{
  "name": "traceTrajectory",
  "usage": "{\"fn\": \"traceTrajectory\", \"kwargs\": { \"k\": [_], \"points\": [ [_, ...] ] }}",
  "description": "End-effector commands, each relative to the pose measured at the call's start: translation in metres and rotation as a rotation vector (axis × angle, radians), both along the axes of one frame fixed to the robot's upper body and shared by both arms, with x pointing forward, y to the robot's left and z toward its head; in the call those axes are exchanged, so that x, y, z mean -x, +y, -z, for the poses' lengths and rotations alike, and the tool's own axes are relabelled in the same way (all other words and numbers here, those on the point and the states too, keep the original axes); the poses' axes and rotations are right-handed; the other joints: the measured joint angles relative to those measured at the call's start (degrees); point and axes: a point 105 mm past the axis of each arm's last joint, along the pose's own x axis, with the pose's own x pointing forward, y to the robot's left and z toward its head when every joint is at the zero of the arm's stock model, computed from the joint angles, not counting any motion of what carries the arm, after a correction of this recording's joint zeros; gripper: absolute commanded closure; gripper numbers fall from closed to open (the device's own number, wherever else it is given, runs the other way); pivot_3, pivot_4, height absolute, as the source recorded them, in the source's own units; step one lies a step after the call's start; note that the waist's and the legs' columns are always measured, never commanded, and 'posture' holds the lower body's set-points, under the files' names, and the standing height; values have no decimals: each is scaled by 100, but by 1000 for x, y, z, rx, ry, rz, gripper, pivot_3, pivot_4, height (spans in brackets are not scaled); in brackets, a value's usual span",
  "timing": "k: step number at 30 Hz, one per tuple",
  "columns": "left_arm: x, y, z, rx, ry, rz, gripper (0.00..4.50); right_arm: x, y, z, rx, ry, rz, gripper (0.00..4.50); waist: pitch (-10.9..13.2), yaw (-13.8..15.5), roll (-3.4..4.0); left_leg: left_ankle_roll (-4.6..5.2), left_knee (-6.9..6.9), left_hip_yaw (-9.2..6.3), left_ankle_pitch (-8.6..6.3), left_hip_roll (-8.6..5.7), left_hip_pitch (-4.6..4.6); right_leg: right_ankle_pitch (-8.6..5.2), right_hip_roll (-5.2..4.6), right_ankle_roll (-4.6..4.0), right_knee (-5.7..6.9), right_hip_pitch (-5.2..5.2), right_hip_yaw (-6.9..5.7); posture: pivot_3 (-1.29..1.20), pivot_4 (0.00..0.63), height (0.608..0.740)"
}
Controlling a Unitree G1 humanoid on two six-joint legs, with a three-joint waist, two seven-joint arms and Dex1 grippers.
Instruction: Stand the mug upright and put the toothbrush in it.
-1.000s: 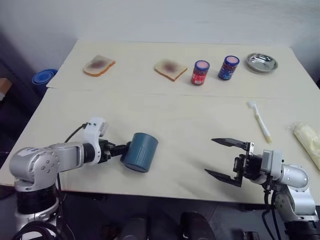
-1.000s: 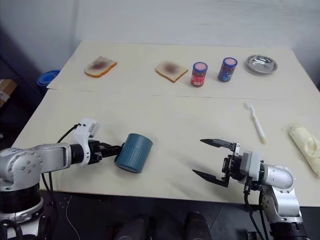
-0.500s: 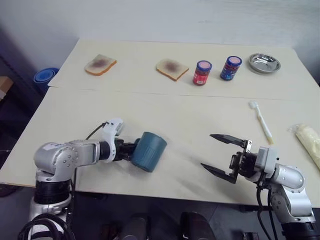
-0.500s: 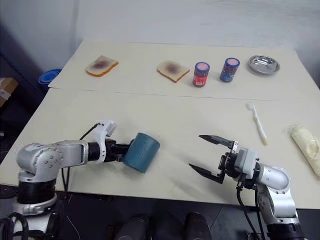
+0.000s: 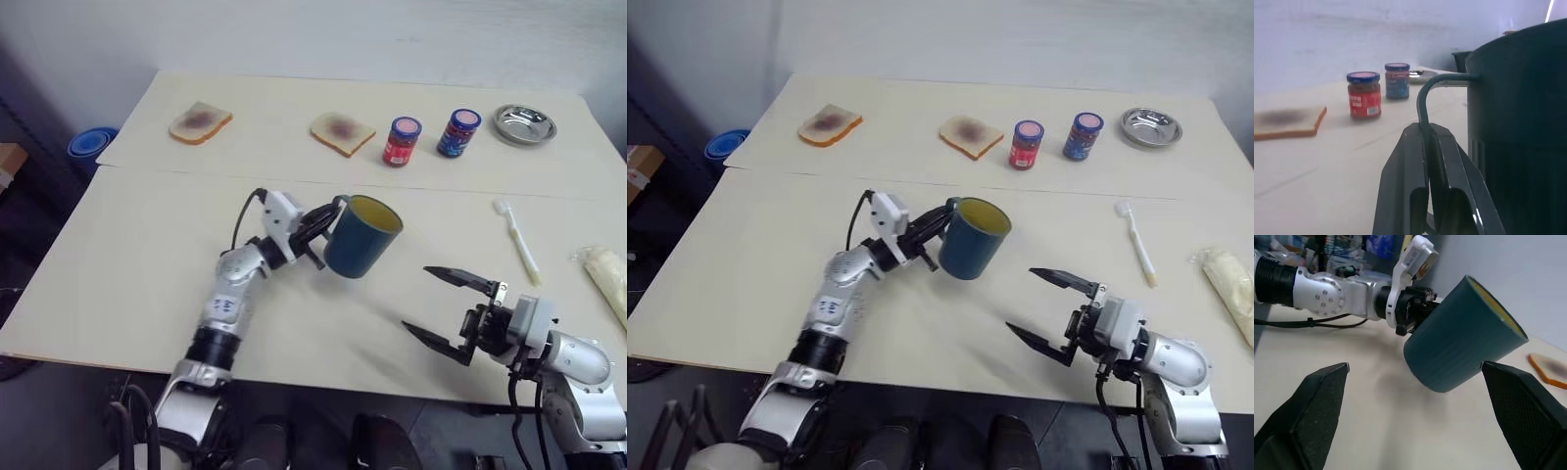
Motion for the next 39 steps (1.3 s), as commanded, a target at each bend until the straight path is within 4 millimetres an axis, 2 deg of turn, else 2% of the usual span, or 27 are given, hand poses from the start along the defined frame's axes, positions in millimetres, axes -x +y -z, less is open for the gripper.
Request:
{"fn": "traceTrajectory", "kwargs": {
  "k": [1, 2, 6, 13, 17, 18, 20, 24, 29, 32, 34, 36, 39],
  "points": [
    [-6, 3, 10, 34, -49, -74, 4482, 4, -12, -7, 22, -51, 53, 0, 1, -12, -1, 1, -3, 8, 0, -1, 0, 0, 0, 0, 0, -5, 1, 0, 150, 740],
    [-9, 5, 13, 38, -49, -105, 4482, 4, -15, -6, 22, -52, 61, 0, 2, -10, -3, 1, -5, 14, -1, -2, -2, 0, 0, 0, 2, -11, 2, 0, 150, 740],
    [-9, 7, 24, 42, -17, -108, 3455, 6, -22, -2, 21, -55, 78, 0, 2, -10, -4, 3, 2, 28, 0, 3, -3, 2, -3, 4, 16, -22, 12, 0, 150, 740],
    [-1, 26, 27, 17, 0, -76, 1284, 8, -37, 10, 25, -46, 96, 0, -2, -114, 2, 3, -1, 33, 0, 14, 11, 3, -3, 5, 24, -18, 17, 0, 150, 740],
    [10, 45, 29, -93, 71, -3, 82, 9, -45, 19, 31, -14, 112, 0, -2, -181, 2, 0, -2, 34, 2, 20, 10, 2, 2, 4, 30, -24, 20, 0, 150, 740],
    [12, 48, 30, -114, 87, 1, 82, 9, -46, 20, 34, -6, 113, 0, -2, -177, 2, 0, -2, 33, 2, 26, 10, 2, 2, 4, 33, -27, 22, 0, 150, 740],
    [19, 68, 31, -197, 154, 27, 82, 13, -55, 28, 44, 42, 127, 0, -1, -157, 1, -1, -1, 32, 2, 25, 8, 2, 0, 4, 34, -27, 23, 0, 150, 740],
    [51, 99, 14, -292, 183, 184, 82, 24, -77, 37, 56, 116, 181, 0, 0, -134, 4, 2, 0, 8, 0, 21, 6, 2, -6, 4, 33, -28, 32, 0, 150, 740],
    [92, 122, -24, -299, 107, 329, 36, 44, -123, 42, 69, 160, 361, 0, 1, -126, 6, 9, 5, -38, -4, 13, 8, 2, -13, 4, 16, -7, 34, 0, 150, 740],
    [110, 137, -27, -301, 150, 345, 36, 51, -149, 48, 58, 170, 493, 0, 1, -149, 12, 4, 1, -50, -7, 17, 18, 2, -10, 3, -1, 14, 37, 0, 150, 740],
    [119, 145, -22, -289, 221, 343, 36, 47, -163, 47, 10, 170, 575, 0, 2, -192, 20, 2, -2, -52, -9, 19, 21, 1, -9, 1, -4, 18, 41, 0, 150, 740],
    [123, 152, -18, -281, 253, 318, 36, 35, -167, 40, -16, 164, 598, 0, 4, -240, 24, 2, -3, -51, -8, 21, 23, 0, -10, 1, -3, 19, 46, 0, 150, 740],
    [123, 154, -16, -271, 251, 284, 36, 1, -163, 22, 1, 207, 610, 0, 5, -304, 33, 2, 0, -47, -6, 20, 27, 1, -12, 1, -2, 20, 52, 0, 150, 740]
  ]
}}
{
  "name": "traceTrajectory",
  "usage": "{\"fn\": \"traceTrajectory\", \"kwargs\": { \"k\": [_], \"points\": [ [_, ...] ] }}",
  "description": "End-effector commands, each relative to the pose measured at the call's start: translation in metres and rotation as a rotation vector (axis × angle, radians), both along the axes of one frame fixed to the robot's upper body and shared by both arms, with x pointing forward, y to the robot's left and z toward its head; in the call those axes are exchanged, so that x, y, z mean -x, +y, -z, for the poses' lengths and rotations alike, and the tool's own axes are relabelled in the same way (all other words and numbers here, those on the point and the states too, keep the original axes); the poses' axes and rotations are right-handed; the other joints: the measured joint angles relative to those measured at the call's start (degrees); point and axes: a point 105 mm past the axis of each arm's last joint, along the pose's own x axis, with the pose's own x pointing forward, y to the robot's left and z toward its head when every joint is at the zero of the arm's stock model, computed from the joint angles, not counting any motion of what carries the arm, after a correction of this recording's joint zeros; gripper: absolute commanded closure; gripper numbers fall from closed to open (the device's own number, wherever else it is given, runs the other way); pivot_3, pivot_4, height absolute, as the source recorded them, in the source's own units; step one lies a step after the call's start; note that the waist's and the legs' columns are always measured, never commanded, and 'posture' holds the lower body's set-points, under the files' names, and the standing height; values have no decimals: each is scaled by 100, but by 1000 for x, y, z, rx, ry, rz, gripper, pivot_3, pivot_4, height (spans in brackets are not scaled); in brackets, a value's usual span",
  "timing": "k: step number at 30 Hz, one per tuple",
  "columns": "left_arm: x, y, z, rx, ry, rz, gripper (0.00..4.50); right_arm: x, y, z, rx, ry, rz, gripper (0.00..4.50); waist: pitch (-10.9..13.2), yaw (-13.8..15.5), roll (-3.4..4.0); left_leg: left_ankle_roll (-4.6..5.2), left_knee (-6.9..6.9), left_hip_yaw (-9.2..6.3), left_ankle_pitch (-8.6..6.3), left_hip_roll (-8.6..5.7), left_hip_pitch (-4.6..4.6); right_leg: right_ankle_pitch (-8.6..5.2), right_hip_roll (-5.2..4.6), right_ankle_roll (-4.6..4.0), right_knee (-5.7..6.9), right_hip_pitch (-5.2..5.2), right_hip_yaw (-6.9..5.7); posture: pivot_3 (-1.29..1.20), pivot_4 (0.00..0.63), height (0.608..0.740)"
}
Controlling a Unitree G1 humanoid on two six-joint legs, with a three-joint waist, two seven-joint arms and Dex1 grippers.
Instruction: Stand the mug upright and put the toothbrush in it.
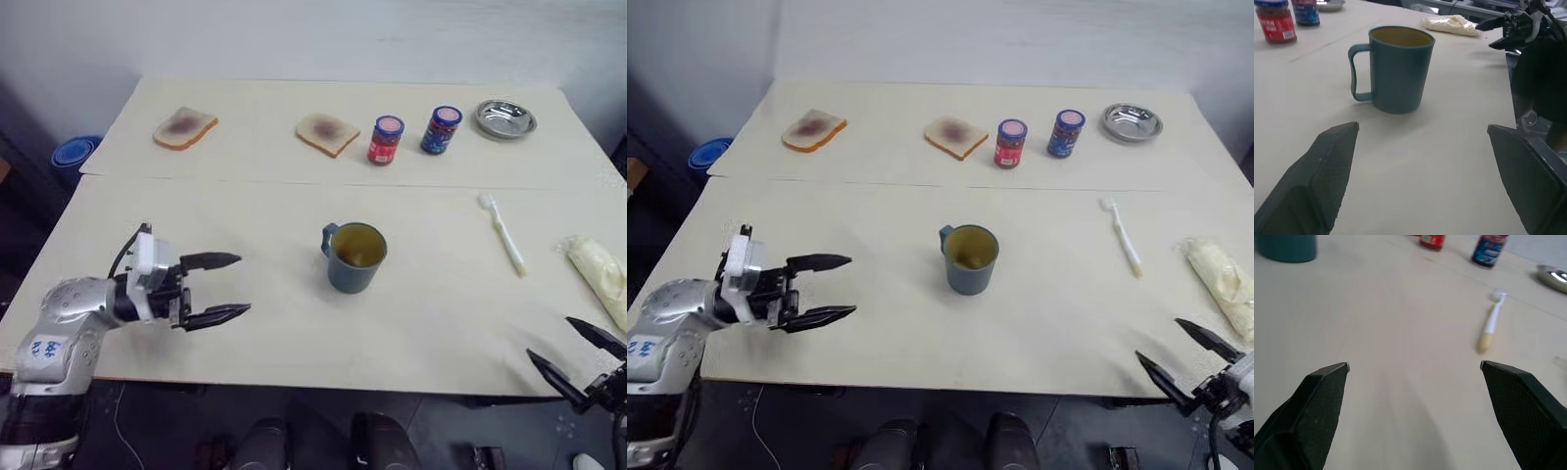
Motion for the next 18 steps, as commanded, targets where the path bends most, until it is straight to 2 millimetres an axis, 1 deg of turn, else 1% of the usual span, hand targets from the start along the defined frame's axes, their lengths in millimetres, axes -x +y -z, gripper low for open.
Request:
{"fn": "traceTrajectory", "kwargs": {
  "k": [1, 3, 4, 6, 8, 10, 12, 14, 17, 18],
  "points": [
    [2, -2, -12, 20, -71, -18, 36, -43, -2, -31, 42, 54, 56, 0, -1, -21, 11, 0, 0, 9, 0, 0, 6, 0, -2, 0, 2, -1, 3, 0, 150, 740],
    [1, -7, -13, 34, -79, -20, 36, -75, 5, -44, 59, 184, 90, 0, -4, -34, 21, 0, 0, 12, 0, 1, 7, 0, -6, -1, 9, -6, 5, 0, 150, 740],
    [1, -9, -13, 35, -86, -20, 36, -88, 9, -51, 70, 244, 101, 0, -6, -34, 27, 0, 1, 16, 0, 0, 4, 0, -6, -1, 17, -13, 6, 0, 150, 740],
    [3, -14, -12, 47, -68, 1, 36, -111, 19, -65, 46, 342, 104, 0, -7, -6, 28, -3, 4, 17, 3, 1, -17, -2, -8, -5, 31, -44, 6, 0, 150, 740],
    [5, -18, -11, 53, -58, 18, 36, -128, 23, -71, 70, 460, 136, 0, -7, 3, 27, -9, 4, 12, 4, 7, -29, -8, 3, -15, 41, -60, -2, 0, 150, 740],
    [7, -22, -11, 58, -45, 36, 36, -141, 16, -69, 112, 587, 231, 0, -7, 43, 25, -9, 2, 8, 4, 1, -51, -10, 2, -20, 58, -85, -10, 0, 150, 740],
    [8, -25, -11, 65, -46, 49, 36, -158, 10, -70, 160, 632, 292, 0, -6, 70, 25, -6, 3, 6, 3, -8, -61, -11, -4, -21, 57, -92, -17, 0, 150, 740],
    [9, -27, -12, 67, -57, 56, 36, -170, 5, -66, 161, 688, 346, 0, -6, 76, 24, 6, 6, 8, 1, -17, -79, -10, -9, -19, 42, -99, -19, 0, 150, 740],
    [11, -30, -14, 64, -70, 66, 36, -180, -2, -60, 180, 728, 392, 0, -6, 68, 23, 10, 15, 4, 1, -17, -110, -3, -6, -6, 27, -110, -31, 0, 150, 740],
    [12, -31, -15, 62, -75, 68, 36, -184, -1, -59, 154, 736, 400, 0, -6, 61, 23, 10, 16, 5, 1, -18, -111, -3, -6, -6, 27, -110, -36, 0, 150, 740]
  ]
}}
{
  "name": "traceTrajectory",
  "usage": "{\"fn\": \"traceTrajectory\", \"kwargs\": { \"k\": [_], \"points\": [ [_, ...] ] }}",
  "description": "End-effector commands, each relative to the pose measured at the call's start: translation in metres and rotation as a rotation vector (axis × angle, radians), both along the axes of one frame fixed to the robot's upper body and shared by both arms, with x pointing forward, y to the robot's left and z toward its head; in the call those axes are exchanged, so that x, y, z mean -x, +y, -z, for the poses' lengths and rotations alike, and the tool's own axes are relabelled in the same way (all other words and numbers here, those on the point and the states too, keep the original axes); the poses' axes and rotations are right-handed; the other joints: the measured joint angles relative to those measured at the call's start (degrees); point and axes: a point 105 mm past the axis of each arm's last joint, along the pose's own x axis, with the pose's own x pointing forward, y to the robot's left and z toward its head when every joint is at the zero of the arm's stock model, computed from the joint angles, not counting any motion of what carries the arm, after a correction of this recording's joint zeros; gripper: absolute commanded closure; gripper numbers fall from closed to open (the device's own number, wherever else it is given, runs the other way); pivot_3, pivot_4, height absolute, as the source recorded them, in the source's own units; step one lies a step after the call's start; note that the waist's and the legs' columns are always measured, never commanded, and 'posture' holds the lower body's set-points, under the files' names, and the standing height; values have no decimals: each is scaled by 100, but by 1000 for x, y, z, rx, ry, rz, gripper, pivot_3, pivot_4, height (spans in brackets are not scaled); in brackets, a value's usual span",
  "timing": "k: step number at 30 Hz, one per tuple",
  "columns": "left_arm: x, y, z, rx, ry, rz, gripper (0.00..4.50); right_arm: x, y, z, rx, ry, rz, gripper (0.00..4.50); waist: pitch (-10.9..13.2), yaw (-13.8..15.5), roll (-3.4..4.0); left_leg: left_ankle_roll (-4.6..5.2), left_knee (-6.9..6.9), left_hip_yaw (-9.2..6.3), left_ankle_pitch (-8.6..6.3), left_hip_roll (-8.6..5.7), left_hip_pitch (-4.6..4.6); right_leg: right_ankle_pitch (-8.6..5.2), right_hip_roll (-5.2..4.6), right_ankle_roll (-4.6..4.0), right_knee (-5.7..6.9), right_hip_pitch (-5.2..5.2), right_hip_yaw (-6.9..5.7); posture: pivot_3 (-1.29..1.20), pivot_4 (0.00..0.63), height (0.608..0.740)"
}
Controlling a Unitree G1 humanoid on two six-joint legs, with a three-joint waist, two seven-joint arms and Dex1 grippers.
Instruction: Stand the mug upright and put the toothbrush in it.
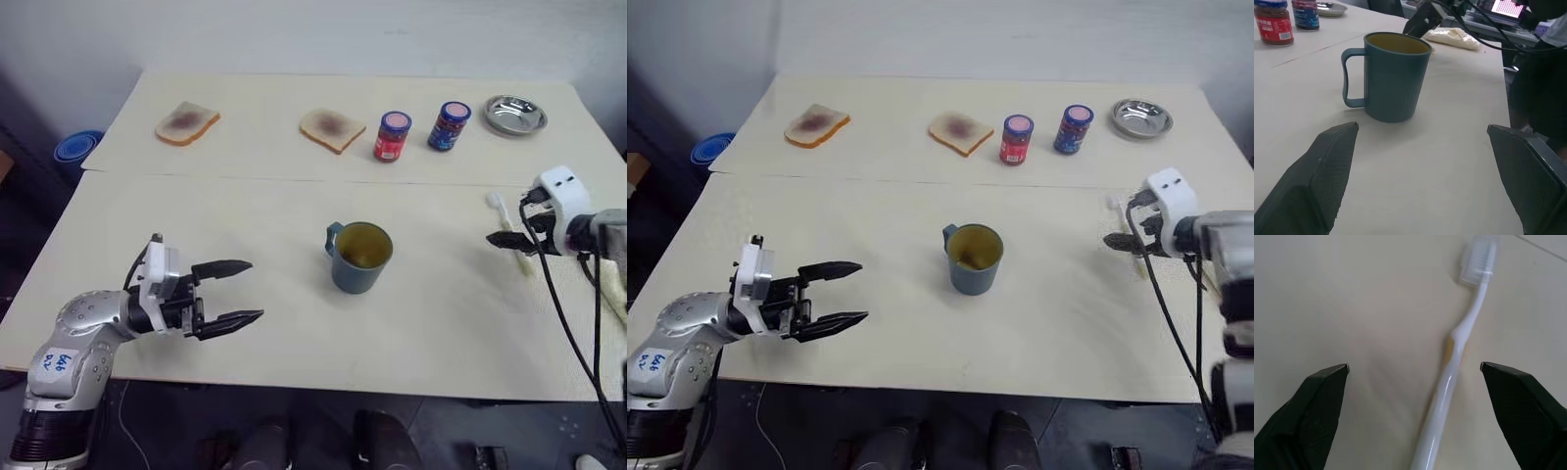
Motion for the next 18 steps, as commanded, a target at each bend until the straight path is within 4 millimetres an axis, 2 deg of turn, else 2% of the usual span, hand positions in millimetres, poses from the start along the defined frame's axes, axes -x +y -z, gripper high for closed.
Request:
{"fn": "traceTrajectory", "kwargs": {
  "k": [1, 6, 10, 12, 14, 16, 17, 18],
  "points": [
    [6, -6, -12, 6, -61, 26, 36, -5, -11, 2, -6, 24, 68, 0, 0, -33, 0, 0, 0, 1, 0, 0, -1, 0, 0, 0, 0, -1, -2, 0, 150, 740],
    [11, -8, -16, 13, -66, 41, 0, -6, -2, 7, -92, 95, 47, 1637, 0, -96, 0, -2, 0, 6, 1, 5, 1, 0, 3, 0, 5, 1, -7, 0, 150, 740],
    [14, -13, -21, 36, -65, 81, 0, -2, -8, 6, -123, 107, 69, 3038, 0, -81, 0, -5, 8, 5, 3, 6, 0, 0, 4, 0, 11, 1, -6, 0, 150, 740],
    [14, -15, -21, 40, -62, 86, 0, 0, -12, 5, -136, 87, 71, 3796, 0, -82, -1, -4, 12, -1, 2, 5, 0, 0, 3, 0, 11, 3, -5, 0, 150, 740],
    [12, -15, -21, 45, -64, 76, 0, -8, -9, -7, -176, -47, 9, 4434, 0, -84, -1, -4, 13, -6, 3, 5, 0, 0, 4, 0, 11, 4, -5, 0, 150, 740],
    [11, -15, -19, 46, -64, 69, 0, -14, 2, -21, -214, -187, -111, 4439, 0, -87, -1, -4, 15, -7, 2, 5, 0, 0, 4, 1, 12, 4, -5, 0, 150, 740],
    [10, -14, -19, 53, -65, 61, 0, -14, 17, -31, -270, -259, -236, 4439, 0, -90, -1, -4, 15, -6, 2, 5, 0, 1, 5, 1, 11, 5, -5, 0, 150, 740],
    [10, -14, -19, 59, -64, 51, 0, -10, 41, -46, -336, -364, -414, 4439, 0, -89, -1, -4, 15, -5, 2, 5, 0, 1, 6, 2, 10, 5, -5, 0, 150, 740]
  ]
}}
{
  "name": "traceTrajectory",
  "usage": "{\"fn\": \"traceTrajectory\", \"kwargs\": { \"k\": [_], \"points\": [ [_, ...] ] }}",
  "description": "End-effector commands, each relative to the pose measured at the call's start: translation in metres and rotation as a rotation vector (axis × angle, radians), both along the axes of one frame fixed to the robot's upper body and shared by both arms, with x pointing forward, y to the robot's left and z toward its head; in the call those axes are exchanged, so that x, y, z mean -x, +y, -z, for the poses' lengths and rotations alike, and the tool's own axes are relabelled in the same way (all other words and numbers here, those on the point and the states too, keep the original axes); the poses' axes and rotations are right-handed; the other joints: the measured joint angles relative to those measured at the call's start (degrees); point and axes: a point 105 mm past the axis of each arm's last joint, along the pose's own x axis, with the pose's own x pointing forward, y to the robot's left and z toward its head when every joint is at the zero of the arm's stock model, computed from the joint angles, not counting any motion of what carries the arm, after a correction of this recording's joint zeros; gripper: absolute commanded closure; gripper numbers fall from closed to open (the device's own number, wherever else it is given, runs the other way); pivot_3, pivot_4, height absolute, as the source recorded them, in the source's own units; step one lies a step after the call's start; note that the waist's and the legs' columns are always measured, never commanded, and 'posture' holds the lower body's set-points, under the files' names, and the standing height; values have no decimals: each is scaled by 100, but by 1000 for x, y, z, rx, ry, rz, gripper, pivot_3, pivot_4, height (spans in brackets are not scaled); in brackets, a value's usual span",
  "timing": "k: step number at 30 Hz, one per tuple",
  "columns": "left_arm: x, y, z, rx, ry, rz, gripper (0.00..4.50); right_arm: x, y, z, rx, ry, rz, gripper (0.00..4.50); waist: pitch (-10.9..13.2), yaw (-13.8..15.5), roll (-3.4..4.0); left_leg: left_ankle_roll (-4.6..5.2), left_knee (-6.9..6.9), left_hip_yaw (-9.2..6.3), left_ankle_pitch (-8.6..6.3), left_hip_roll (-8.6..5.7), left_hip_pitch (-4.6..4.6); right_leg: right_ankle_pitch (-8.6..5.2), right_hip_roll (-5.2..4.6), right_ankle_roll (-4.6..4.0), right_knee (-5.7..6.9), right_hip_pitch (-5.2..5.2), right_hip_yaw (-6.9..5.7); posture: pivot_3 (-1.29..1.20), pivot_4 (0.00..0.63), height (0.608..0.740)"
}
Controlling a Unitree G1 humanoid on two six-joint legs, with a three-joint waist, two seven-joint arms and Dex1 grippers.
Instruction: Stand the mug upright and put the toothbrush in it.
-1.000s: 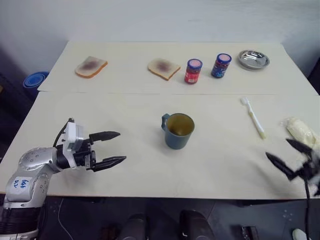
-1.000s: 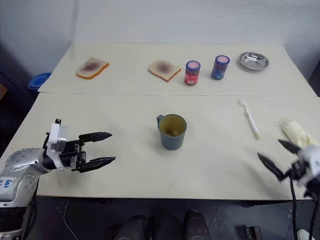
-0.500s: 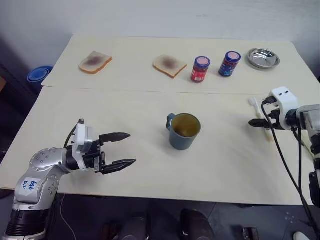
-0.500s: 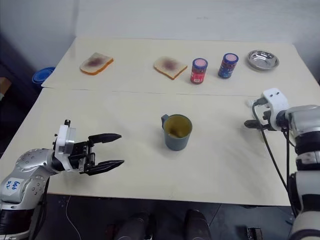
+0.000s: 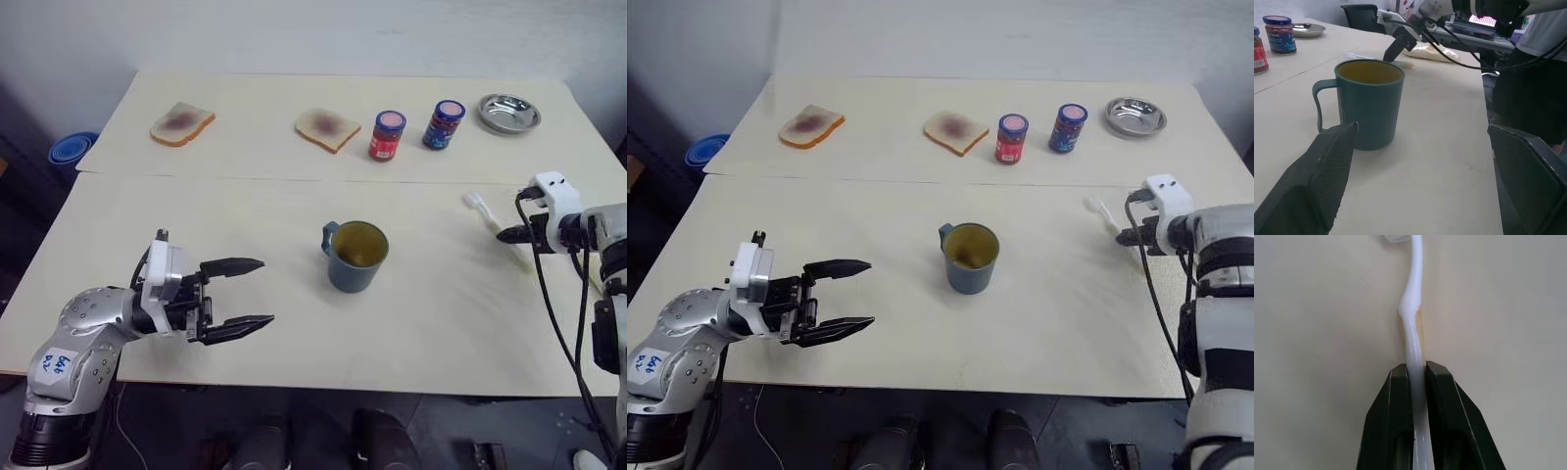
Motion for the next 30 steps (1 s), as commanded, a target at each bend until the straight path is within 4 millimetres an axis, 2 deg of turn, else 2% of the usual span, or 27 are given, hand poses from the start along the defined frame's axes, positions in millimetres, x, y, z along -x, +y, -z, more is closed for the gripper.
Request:
{"fn": "traceTrajectory", "kwargs": {
  "k": [1, 2, 3, 5, 7, 10, 12, 16, 17, 19, 24, 28, 30],
  "points": [
    [0, 0, -5, 27, -33, -15, 0, 6, 52, -56, -152, -374, -408, 4439, 0, -1, 0, 0, 0, 0, 0, 1, 0, 1, 2, 1, 0, 0, 1, 0, 150, 740],
    [-1, 0, -5, 36, -28, -24, 0, 13, 76, -71, -234, -489, -517, 4439, 0, -20, 1, 0, 1, -2, 0, 5, 2, 1, 5, 2, 2, 0, 1, 0, 150, 740],
    [-1, 0, -4, 42, -24, -30, 0, 20, 89, -79, -288, -559, -575, 4439, 0, -49, 1, -1, 1, 4, 0, 8, 5, 1, 7, 2, 2, 0, 3, 0, 150, 740],
    [-2, 1, -2, 45, -15, -38, 0, 37, 129, -95, -433, -681, -678, 4439, 0, -104, 1, -7, 0, 1, 2, 14, 8, 2, 10, 3, 9, -1, 2, 0, 150, 740],
    [-3, 1, -1, 44, -10, -41, 0, 50, 150, -102, -498, -734, -717, 4439, 0, -108, 1, -13, 6, -12, 4, 15, 8, 1, 9, 3, 30, -4, -1, 0, 150, 740],
    [-4, 1, 0, 40, -4, -44, 0, 73, 198, -103, -612, -793, -791, 4439, -1, -75, -1, -12, 16, -25, 3, 6, 4, 1, 3, 1, 37, -4, 3, 0, 150, 740],
    [-5, 2, 0, 35, -5, -48, 0, 81, 213, -94, -631, -789, -803, 4439, -2, -45, -3, -13, 22, -37, 2, 3, 1, 0, 2, 1, 38, 0, 7, 0, 150, 740],
    [-7, 3, -2, 30, -10, -57, 0, 84, 218, -75, -620, -766, -802, 4439, -2, 71, -3, -6, 31, -51, 0, -14, -3, 0, -1, 0, 39, 6, 17, 0, 150, 740],
    [-7, 4, -2, 29, -11, -61, 0, 87, 221, -71, -657, -734, -826, 4439, -2, 65, -3, -2, 34, -49, -2, -16, -4, 0, -2, 0, 39, 6, 20, 0, 150, 740],
    [-8, 5, -2, 26, -15, -69, 0, 87, 225, -63, -612, -762, -849, 4439, -2, 25, -3, -1, 34, -48, -3, -15, -3, 0, 1, 0, 39, 6, 21, 0, 150, 740],
    [-10, 9, -3, 11, -26, -92, 0, 93, 217, -52, -503, -771, -916, 2763, -2, -7, -3, -4, 29, -38, -3, -4, 4, 0, 11, 0, 39, 6, 24, 0, 150, 740],
    [-11, 22, 3, -33, -38, -152, 0, 96, 193, -48, -366, -785, -916, 1544, -2, 10, -3, -3, 30, -39, -3, -6, 3, 0, 8, 0, 38, 6, 23, 0, 150, 740],
    [-12, 29, 4, -44, -57, -194, 0, 93, 171, -45, -285, -800, -865, 870, -2, 22, -3, -2, 30, -39, -3, -7, 3, 0, 7, 0, 36, 6, 23, 0, 150, 740]
  ]
}}
